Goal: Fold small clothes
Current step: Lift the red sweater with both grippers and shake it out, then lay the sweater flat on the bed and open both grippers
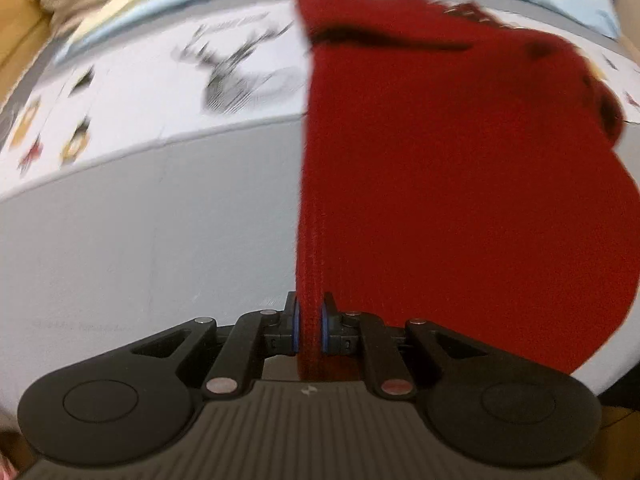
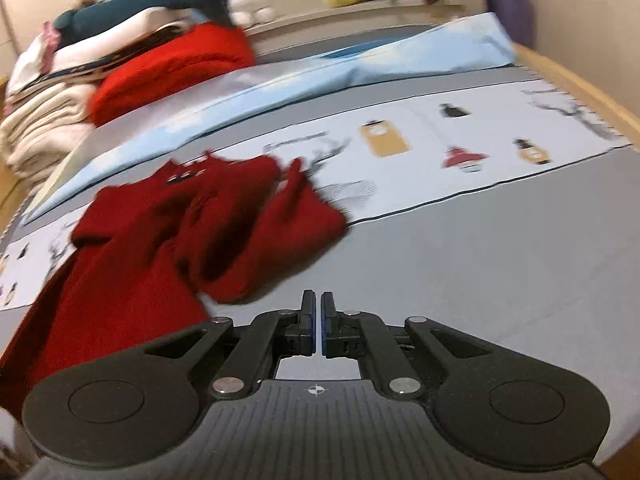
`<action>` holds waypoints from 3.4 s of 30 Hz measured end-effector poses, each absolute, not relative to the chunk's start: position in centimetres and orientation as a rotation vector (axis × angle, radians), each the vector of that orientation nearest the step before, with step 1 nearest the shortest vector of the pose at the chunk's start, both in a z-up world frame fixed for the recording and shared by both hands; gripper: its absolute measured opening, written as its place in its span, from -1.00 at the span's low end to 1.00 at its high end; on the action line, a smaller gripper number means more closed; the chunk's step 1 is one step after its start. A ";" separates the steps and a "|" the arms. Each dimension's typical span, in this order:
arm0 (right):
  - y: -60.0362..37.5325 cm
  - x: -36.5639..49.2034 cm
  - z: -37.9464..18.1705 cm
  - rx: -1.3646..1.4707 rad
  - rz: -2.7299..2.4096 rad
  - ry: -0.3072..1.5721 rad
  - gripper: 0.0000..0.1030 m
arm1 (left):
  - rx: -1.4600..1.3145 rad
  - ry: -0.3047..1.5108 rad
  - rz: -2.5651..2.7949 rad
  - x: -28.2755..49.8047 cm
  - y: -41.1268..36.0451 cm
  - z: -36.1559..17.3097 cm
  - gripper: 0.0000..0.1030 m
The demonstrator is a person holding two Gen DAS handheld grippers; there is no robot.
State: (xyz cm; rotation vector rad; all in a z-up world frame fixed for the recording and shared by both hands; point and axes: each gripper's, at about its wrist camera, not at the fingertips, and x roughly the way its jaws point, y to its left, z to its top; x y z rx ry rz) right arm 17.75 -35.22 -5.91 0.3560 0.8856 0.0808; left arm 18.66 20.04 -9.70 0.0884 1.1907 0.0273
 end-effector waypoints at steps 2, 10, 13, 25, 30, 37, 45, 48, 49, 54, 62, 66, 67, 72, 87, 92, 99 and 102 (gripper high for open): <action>-33.2 19.2 -7.4 0.388 0.109 0.938 -0.75 | 0.063 1.220 0.026 18.6 20.5 -10.2 -0.81; -26.9 24.3 -14.2 0.393 0.043 1.146 -0.61 | 0.106 1.251 -0.026 18.9 19.2 -10.7 -0.81; -24.1 25.3 -15.3 0.378 0.096 1.153 -0.56 | 0.105 1.262 -0.034 19.0 19.7 -10.7 -0.81; -18.9 25.7 -15.4 0.449 0.342 1.187 -0.58 | 0.127 1.289 -0.065 20.3 20.0 -12.3 -0.79; -18.9 25.1 -15.5 0.628 0.345 1.197 -0.57 | 0.119 1.284 -0.065 20.2 20.2 -12.3 -0.79; -17.2 25.2 -14.1 0.719 0.401 1.073 -0.01 | 0.124 1.286 -0.067 20.1 20.3 -12.5 -0.78; -14.7 25.8 -14.7 0.615 0.311 1.097 0.27 | 0.126 1.292 -0.066 20.3 20.2 -12.7 -0.78; -14.1 25.4 -14.5 0.624 0.343 1.100 0.30 | 0.132 1.294 -0.066 20.4 20.2 -12.7 -0.78; -13.7 25.6 -14.5 0.629 0.356 1.102 0.24 | 0.131 1.294 -0.066 20.5 20.1 -12.7 -0.77; -14.6 25.4 -13.5 0.625 0.402 1.098 -0.51 | 0.129 1.289 -0.056 20.6 19.8 -12.5 -0.77; -25.7 23.4 -7.6 0.557 0.337 0.974 -0.67 | 0.049 1.177 -0.134 18.9 18.3 -9.6 -0.81; -33.0 21.0 -3.7 0.438 0.289 0.898 -0.74 | -0.034 1.161 -0.270 17.3 17.1 -8.3 -0.81; -34.2 20.2 -3.2 0.384 0.274 0.893 -0.74 | -0.023 1.183 -0.290 16.9 16.7 -8.6 -0.81; -34.2 19.6 -7.6 0.222 0.247 1.161 -0.62 | 0.211 1.333 -0.253 16.0 14.7 -11.7 -0.79; -31.7 20.6 -13.3 0.026 0.166 1.292 -0.21 | 0.296 1.379 -0.203 16.4 13.1 -13.0 -0.76; -35.3 21.8 -9.6 0.243 0.050 0.994 -0.30 | 0.235 1.190 -0.142 17.7 12.5 -9.3 -0.61; -37.1 27.1 -10.4 0.357 0.004 0.890 -0.27 | 0.129 1.045 -0.074 20.8 10.5 -6.6 -0.53; -36.2 29.9 -12.2 0.352 0.006 0.929 -0.15 | 0.120 1.041 -0.072 22.4 9.1 -6.1 -0.52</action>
